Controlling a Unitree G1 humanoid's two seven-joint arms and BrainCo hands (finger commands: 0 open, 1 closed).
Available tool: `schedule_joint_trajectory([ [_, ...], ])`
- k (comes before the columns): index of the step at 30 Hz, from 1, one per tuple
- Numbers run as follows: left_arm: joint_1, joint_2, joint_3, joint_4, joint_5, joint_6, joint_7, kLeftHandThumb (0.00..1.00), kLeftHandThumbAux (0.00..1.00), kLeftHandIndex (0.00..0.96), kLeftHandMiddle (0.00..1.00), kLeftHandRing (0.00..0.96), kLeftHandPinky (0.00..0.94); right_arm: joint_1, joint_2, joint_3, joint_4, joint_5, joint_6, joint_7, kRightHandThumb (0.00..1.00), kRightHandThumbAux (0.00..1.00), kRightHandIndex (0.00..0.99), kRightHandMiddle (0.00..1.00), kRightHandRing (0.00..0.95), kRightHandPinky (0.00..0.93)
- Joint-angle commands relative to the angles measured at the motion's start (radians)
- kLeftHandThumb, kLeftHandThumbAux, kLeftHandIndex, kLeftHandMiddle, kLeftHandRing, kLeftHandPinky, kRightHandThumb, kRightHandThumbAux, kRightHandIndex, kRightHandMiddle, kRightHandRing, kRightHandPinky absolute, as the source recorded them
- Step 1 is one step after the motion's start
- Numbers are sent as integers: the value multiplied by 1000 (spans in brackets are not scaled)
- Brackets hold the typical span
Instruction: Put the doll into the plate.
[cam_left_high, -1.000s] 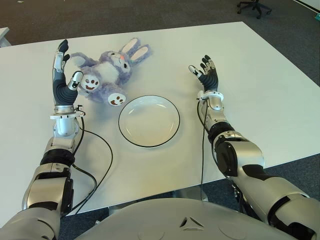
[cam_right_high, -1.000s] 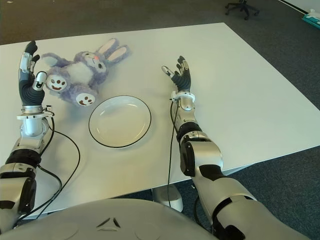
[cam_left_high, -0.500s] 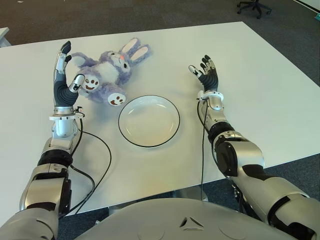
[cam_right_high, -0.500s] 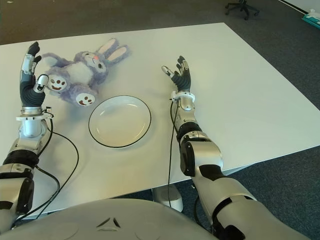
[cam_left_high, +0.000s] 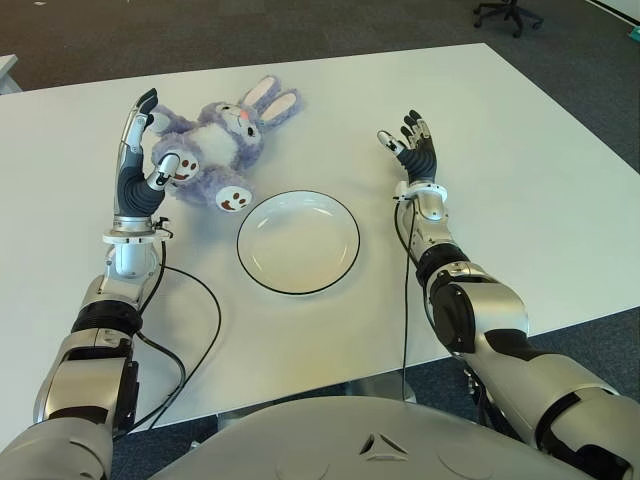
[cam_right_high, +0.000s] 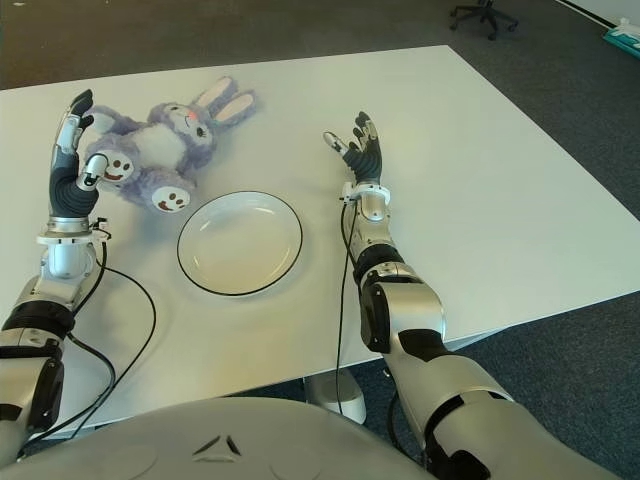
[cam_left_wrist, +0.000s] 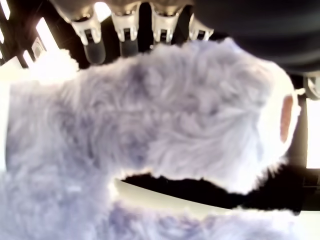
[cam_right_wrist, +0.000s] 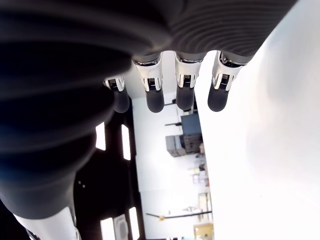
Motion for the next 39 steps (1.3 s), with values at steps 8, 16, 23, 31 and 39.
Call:
schedule_joint_trajectory([
  [8, 335, -113, -71, 192, 79, 85, 75, 316, 88, 0, 0, 0, 0, 103, 12, 11, 70, -24, 45, -2, 123, 759, 57, 44, 37, 79],
  [16, 330, -100, -79, 192, 107, 101, 111, 384, 101, 0, 0, 0, 0, 100, 15, 8, 70, -23, 43, -4, 124, 760, 55, 41, 36, 78],
  [23, 328, -90, -80, 190, 114, 109, 118, 434, 106, 0, 0, 0, 0, 98, 17, 4, 71, -19, 44, -4, 119, 758, 56, 42, 36, 79],
  [31, 327, -72, -70, 191, 120, 124, 126, 441, 96, 0, 0, 0, 0, 95, 20, 3, 72, -18, 48, -5, 115, 759, 59, 48, 39, 82],
  [39, 319, -48, -75, 180, 139, 122, 158, 444, 91, 0, 0, 0, 0, 93, 18, 4, 72, -19, 46, 2, 130, 772, 62, 44, 37, 78],
])
